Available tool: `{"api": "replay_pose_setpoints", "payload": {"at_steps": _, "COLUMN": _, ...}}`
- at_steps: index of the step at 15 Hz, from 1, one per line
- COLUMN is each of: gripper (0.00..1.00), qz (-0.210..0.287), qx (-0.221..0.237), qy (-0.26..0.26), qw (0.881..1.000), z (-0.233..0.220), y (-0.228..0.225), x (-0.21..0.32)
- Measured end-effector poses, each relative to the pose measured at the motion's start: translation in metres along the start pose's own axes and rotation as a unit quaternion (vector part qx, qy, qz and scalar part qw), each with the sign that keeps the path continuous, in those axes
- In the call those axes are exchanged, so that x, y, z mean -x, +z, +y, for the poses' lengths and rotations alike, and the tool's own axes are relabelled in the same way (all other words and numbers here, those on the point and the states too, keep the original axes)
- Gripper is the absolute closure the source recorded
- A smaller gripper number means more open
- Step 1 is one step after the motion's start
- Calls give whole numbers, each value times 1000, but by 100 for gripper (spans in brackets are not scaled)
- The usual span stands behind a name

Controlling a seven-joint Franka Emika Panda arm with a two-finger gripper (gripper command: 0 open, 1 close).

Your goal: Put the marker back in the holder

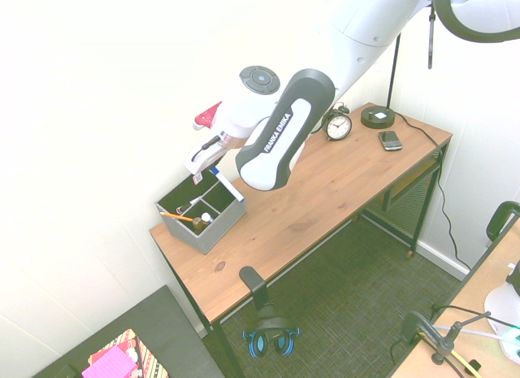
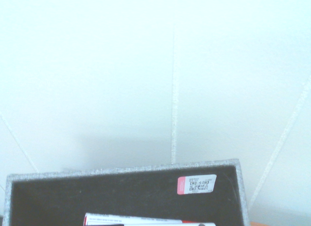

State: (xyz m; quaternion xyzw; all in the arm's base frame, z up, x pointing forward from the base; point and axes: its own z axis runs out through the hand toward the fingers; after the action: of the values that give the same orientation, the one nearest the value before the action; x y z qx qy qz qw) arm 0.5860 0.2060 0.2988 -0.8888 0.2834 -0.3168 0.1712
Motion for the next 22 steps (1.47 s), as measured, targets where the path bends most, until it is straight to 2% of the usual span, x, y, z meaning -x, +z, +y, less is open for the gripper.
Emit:
{"api": "replay_pose_setpoints", "payload": {"at_steps": 4, "gripper": 100, "qz": 29, "qx": -15, "qy": 17, "qw": 999, "z": -2, "y": 18, "x": 1}}
{"api": "replay_pose_setpoints", "payload": {"at_steps": 11, "gripper": 100, "qz": 62, "qx": -22, "qy": 10, "qw": 998, "z": -11, "y": 49, "x": 8}}
{"api": "replay_pose_setpoints", "payload": {"at_steps": 12, "gripper": 0, "qz": 62, "qx": -20, "qy": 10, "qw": 998, "z": -11, "y": 52, "x": 11}}
{"api": "replay_pose_setpoints", "payload": {"at_steps": 22, "gripper": 0, "qz": 45, "qx": 26, "qy": 3, "qw": 999, "z": 1, "y": 66, "x": 20}}
